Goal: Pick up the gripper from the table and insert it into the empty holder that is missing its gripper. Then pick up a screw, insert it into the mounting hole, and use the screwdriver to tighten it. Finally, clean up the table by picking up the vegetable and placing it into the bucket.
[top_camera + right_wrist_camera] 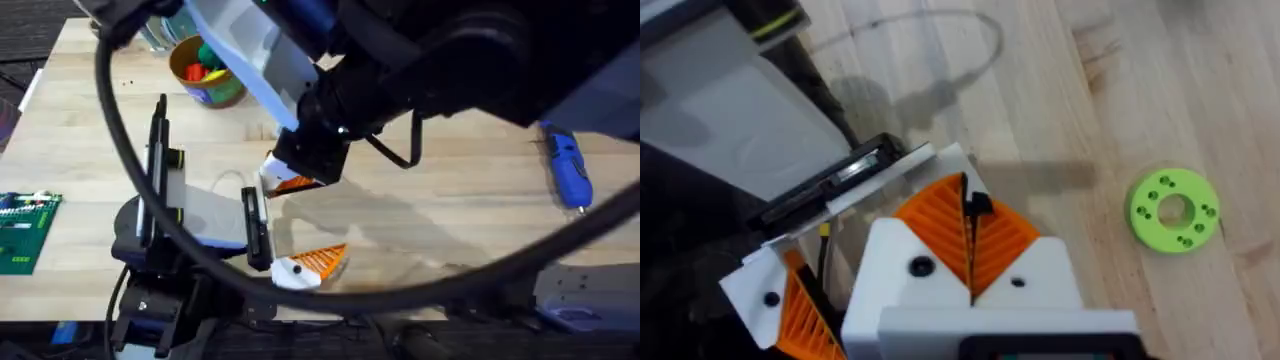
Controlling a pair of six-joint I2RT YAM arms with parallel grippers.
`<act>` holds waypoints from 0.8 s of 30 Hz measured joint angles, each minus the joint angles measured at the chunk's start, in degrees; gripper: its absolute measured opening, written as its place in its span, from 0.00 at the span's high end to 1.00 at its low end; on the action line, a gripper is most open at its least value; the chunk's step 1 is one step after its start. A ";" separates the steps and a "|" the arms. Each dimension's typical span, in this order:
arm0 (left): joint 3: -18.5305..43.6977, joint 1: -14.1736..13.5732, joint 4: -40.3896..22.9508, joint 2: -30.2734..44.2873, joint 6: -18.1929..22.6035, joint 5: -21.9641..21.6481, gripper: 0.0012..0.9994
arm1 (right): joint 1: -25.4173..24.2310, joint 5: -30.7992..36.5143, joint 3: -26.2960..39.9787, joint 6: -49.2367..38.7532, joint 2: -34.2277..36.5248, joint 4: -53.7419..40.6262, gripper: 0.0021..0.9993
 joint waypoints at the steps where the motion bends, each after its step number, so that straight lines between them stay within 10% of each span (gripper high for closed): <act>1: 0.00 0.00 0.00 0.00 0.02 0.00 0.01 | 0.33 0.71 -0.02 0.00 0.00 0.00 0.99; 24: 0.00 0.00 0.00 0.00 0.00 0.00 0.01 | 2.29 3.83 -1.66 -0.11 0.04 1.11 0.99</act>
